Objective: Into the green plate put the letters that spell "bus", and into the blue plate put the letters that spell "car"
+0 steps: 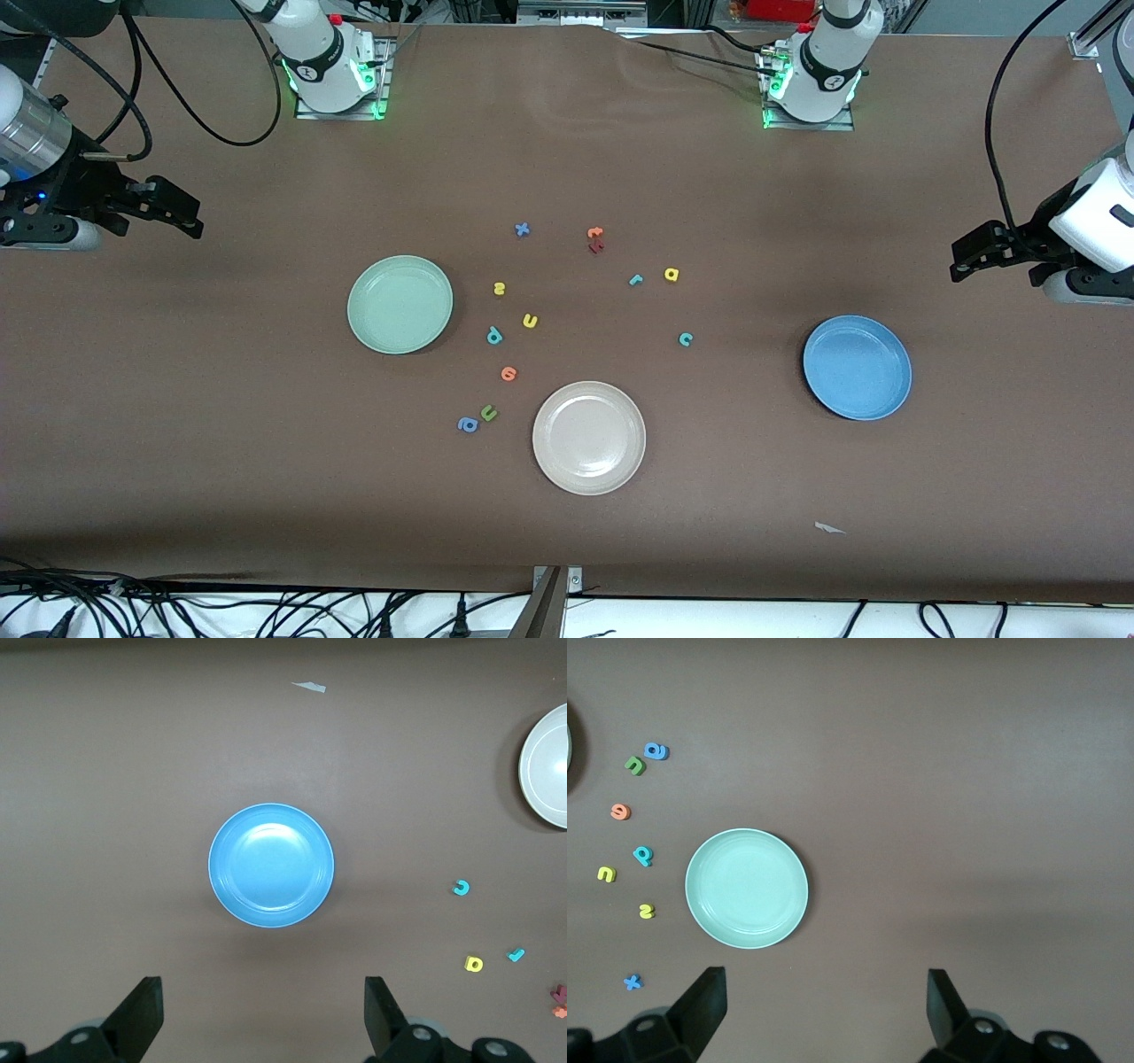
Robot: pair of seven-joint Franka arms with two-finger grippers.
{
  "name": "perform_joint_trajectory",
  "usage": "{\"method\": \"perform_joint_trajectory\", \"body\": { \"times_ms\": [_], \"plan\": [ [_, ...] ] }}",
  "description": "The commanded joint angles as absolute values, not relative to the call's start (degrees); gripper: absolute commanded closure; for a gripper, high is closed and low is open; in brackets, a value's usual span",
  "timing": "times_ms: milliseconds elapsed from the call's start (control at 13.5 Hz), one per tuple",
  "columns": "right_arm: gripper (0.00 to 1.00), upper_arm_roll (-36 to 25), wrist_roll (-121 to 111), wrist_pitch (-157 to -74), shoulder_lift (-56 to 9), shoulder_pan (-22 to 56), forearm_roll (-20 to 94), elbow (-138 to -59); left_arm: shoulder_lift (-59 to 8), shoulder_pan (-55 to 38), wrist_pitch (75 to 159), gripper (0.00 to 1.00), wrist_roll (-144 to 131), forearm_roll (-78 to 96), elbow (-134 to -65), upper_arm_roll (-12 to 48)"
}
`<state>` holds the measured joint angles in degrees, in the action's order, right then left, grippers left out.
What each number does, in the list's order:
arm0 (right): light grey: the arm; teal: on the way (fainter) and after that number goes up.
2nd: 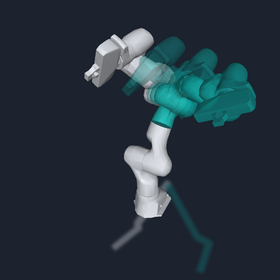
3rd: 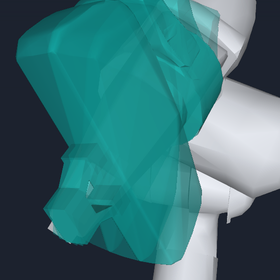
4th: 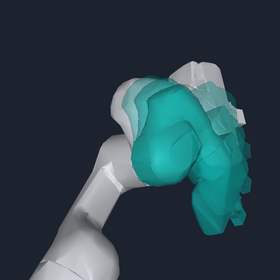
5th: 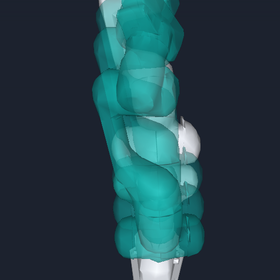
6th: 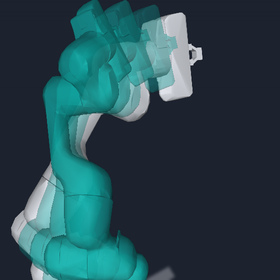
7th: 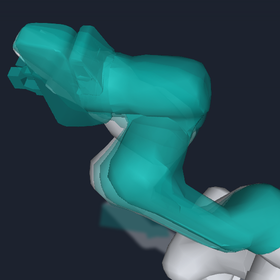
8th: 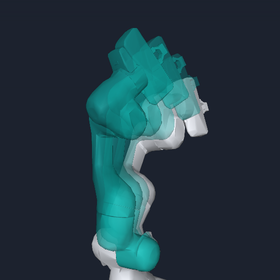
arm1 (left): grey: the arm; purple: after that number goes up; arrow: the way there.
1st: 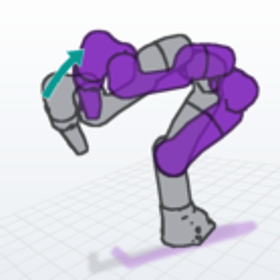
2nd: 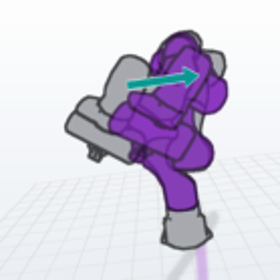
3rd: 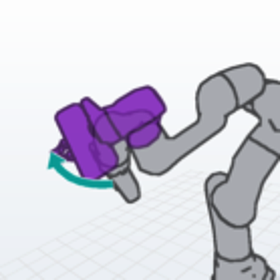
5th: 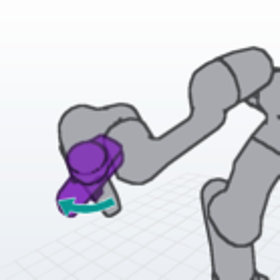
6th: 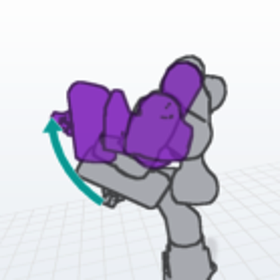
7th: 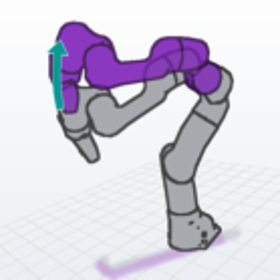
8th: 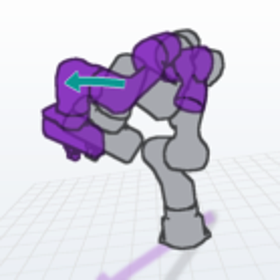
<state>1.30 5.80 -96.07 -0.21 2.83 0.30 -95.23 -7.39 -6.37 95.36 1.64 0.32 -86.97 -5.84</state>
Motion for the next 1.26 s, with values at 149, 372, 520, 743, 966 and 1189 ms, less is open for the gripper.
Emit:
{"method": "perform_joint_trajectory", "body": {
  "times_ms": [149, 372, 520, 743, 966, 1189],
  "plan": [
    [0.00, 1.3, 5.9, -95.6, -0.5, 3.5, 0.4, -94.2, -7.6, -6.2, 95.9, 0.00, 2.9, 0.7, -87.0, -6.0],
    [0.00, 1.3, 5.9, -95.6, -0.5, 3.6, 0.4, -94.2, -7.7, -6.2, 95.8, 0.00, 2.9, 0.7, -87.0, -6.0],
    [0.00, 1.4, 5.9, -95.6, -0.4, 4.0, 0.4, -94.2, -7.7, -6.3, 95.8, 0.00, 2.9, 0.5, -87.0, -6.0],
    [0.00, 1.3, 5.9, -95.5, -0.4, 4.7, 0.3, -94.2, -7.7, -6.3, 95.8, 0.00, 2.9, 0.5, -86.9, -6.0],
    [0.00, 1.3, 5.9, -95.7, -0.4, 4.6, 0.3, -94.1, -7.7, -6.3, 95.8, 0.00, 2.9, 0.5, -86.9, -6.0],
    [0.00, 1.3, 5.7, -96.4, -0.5, 4.8, -0.2, -94.1, -7.7, -6.3, 95.8, 0.00, 2.9, 0.5, -86.9, -6.0]
  ]
}}
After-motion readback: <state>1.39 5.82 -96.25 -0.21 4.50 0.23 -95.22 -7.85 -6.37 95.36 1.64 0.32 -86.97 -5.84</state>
